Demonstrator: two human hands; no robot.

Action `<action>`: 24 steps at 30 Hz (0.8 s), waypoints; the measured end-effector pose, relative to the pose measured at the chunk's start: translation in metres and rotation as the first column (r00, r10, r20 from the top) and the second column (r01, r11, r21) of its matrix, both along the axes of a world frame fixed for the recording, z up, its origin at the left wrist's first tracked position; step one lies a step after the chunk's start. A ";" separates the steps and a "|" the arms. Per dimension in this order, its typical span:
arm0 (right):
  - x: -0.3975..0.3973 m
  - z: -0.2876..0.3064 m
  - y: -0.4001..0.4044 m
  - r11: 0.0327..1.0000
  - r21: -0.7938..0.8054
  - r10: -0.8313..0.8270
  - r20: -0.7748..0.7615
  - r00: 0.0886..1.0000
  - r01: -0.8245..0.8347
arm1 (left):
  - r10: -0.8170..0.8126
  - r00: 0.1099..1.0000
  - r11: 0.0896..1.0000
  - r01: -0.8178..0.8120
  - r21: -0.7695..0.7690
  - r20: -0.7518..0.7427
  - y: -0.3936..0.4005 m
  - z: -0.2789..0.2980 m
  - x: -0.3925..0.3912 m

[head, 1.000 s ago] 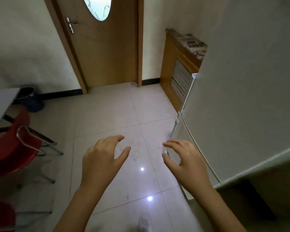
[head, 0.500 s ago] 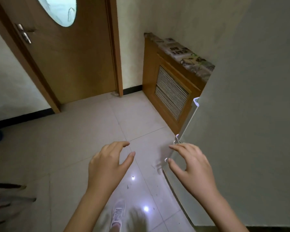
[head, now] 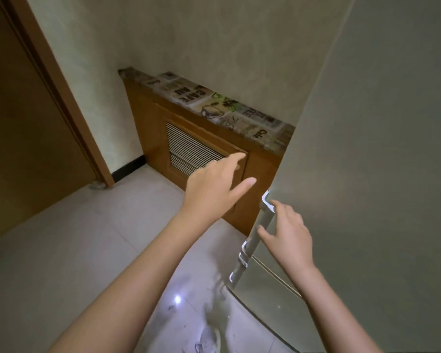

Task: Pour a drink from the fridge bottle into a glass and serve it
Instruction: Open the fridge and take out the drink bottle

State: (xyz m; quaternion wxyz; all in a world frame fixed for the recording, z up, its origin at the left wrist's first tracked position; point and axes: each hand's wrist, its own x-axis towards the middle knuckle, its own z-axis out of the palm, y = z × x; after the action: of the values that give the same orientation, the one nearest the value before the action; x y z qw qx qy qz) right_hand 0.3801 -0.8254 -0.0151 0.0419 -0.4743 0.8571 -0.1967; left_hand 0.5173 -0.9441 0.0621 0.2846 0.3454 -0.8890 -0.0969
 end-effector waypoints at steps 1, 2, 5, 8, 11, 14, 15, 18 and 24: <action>-0.003 -0.003 -0.010 0.999 0.030 -0.013 0.017 1.000 0.012 | -0.027 1.000 0.999 0.027 -0.047 -0.016 -0.013 0.007 -0.016; -0.006 -0.005 -0.020 0.998 0.057 -0.025 0.027 0.999 0.023 | -0.058 0.998 0.995 0.056 -0.082 -0.025 -0.024 0.015 -0.032; -0.013 -0.011 -0.046 0.992 0.106 -0.067 0.045 0.997 0.062 | -0.172 0.984 0.978 0.165 -0.130 -0.043 -0.049 0.034 -0.076; -0.017 -0.012 -0.067 0.988 0.133 -0.091 0.053 0.994 0.083 | -0.262 0.965 0.963 0.260 -0.074 -0.017 -0.059 0.052 -0.110; -0.019 -0.015 -0.082 0.972 0.209 -0.115 0.017 0.993 0.109 | -0.314 0.948 0.949 0.315 -0.019 0.048 -0.069 0.057 -0.131; -0.018 -0.021 -0.092 0.947 0.278 -0.161 -0.024 0.987 0.161 | -0.407 0.913 0.913 0.407 0.016 -0.023 -0.074 0.050 -0.137; -0.018 -0.022 -0.095 0.941 0.279 -0.186 -0.043 0.982 0.190 | -0.427 0.901 0.904 0.428 -0.012 -0.077 -0.074 0.048 -0.139; -0.018 -0.024 -0.102 0.928 0.266 -0.237 -0.118 0.964 0.260 | -0.484 0.841 0.872 0.440 -0.215 -0.241 -0.074 0.045 -0.143; -0.011 -0.028 -0.110 0.871 0.299 -0.324 -0.249 0.913 0.390 | -0.563 0.763 0.827 0.517 -0.223 -0.317 -0.076 0.041 -0.142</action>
State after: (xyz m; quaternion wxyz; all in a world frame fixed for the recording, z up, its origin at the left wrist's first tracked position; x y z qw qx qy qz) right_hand 0.3695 -0.9356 -0.0435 0.0041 -0.3090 0.9510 -0.0024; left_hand 0.3750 -1.0202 0.1033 0.4271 0.0320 -0.8848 -0.1833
